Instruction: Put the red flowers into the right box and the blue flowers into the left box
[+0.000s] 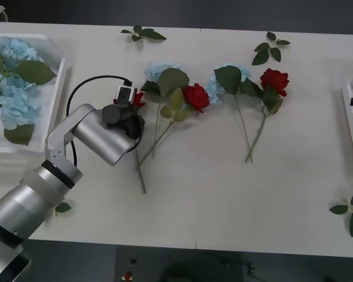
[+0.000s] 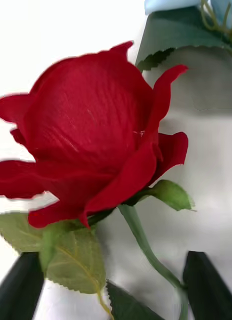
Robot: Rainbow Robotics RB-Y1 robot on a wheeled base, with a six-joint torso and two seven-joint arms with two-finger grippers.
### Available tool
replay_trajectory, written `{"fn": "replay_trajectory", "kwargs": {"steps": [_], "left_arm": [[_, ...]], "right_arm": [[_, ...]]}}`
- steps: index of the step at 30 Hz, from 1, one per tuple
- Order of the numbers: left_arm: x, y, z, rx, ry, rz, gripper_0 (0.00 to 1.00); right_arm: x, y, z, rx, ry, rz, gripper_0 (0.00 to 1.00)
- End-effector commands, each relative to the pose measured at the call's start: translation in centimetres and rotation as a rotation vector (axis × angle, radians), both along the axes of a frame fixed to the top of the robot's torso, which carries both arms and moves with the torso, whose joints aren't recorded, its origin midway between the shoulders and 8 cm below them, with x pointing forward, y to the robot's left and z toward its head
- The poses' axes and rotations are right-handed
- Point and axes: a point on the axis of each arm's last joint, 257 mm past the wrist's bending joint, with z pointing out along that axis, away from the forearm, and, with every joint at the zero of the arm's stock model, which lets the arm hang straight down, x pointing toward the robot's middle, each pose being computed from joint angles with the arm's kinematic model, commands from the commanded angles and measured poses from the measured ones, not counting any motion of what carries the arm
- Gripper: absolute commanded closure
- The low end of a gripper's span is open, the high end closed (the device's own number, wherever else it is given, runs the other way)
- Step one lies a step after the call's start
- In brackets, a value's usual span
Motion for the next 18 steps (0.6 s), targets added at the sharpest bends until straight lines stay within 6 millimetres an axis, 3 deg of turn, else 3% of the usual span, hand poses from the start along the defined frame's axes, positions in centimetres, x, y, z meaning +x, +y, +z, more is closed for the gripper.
{"fn": "replay_trajectory", "kwargs": {"steps": [1, 4, 10, 12, 13, 14, 18], "left_arm": [[0.6, -1.7, 0.9, -0.001, -0.007, -0.043, 0.53], [0.4, -2.1, 0.5, -0.016, 0.007, -0.046, 0.57], [-0.1, -2.5, -0.3, -0.047, 0.037, -0.046, 0.58], [-0.2, -2.4, -0.6, -0.047, 0.044, -0.045, 0.7], [-0.2, -2.3, -0.9, -0.048, 0.049, -0.043, 0.94], [-0.2, -2.3, -0.9, -0.05, 0.049, -0.043, 0.99], [0.2, -2.5, -1.0, -0.063, 0.033, -0.052, 1.0]], "right_arm": [[0.7, 4.4, -0.4, 0.058, -0.018, -0.032, 0.0], [1.4, 6.4, -1.2, 0.065, -0.033, -0.054, 0.0], [2.7, 8.3, -2.6, -0.01, -0.059, -0.092, 0.0], [3.3, 9.4, -3.1, -0.026, -0.058, -0.114, 0.0], [3.7, 10.1, -3.2, -0.025, -0.061, -0.125, 0.0], [3.9, 10.4, -3.4, -0.022, -0.06, -0.131, 0.0], [5.5, 12.8, -3.9, -0.001, -0.058, -0.155, 0.0]]}}
